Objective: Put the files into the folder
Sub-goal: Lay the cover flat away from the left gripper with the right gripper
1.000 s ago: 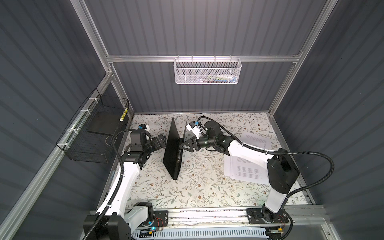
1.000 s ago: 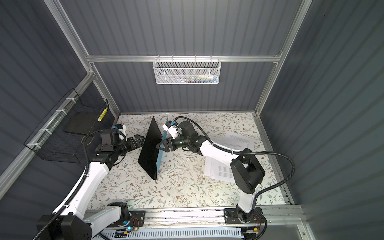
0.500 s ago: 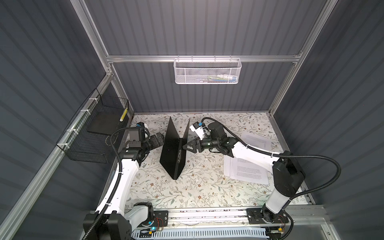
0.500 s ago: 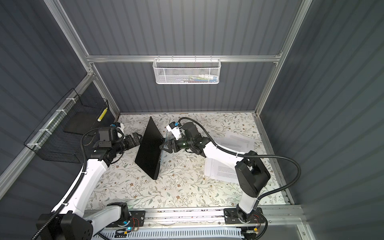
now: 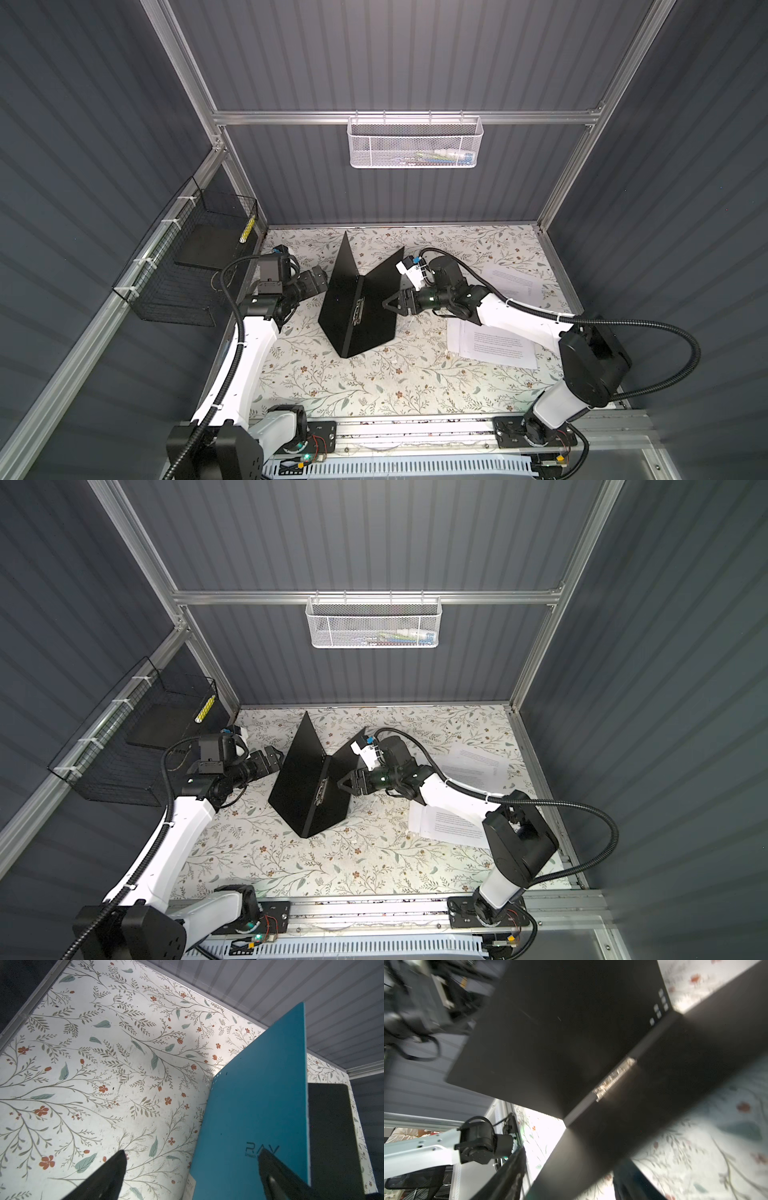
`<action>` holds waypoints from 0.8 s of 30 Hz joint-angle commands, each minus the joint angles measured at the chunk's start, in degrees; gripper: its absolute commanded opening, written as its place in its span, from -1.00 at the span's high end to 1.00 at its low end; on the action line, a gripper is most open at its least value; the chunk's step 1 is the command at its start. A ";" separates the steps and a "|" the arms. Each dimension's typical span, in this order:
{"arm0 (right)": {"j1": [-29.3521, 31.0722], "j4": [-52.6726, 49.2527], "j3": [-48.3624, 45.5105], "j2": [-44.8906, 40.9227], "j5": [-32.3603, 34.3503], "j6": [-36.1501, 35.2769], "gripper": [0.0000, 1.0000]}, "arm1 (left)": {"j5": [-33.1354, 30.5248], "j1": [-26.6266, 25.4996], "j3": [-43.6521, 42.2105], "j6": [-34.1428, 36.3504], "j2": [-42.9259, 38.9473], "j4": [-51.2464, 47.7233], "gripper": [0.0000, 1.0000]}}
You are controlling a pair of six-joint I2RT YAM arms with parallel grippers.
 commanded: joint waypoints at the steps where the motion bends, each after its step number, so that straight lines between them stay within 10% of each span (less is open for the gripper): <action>1: -0.61 -1.68 -1.75 -2.23 0.91 1.20 -0.30 | -0.75 0.70 2.56 0.42 -0.92 -2.04 -0.98; 11: -2.00 -2.39 -5.67 -4.86 2.80 3.13 -0.23 | -4.28 0.94 5.80 2.64 -1.61 -5.26 -0.99; 24: -3.59 -10.61 -2.88 -2.41 7.47 3.61 0.33 | -9.52 1.09 11.50 6.18 -1.91 -10.46 -0.99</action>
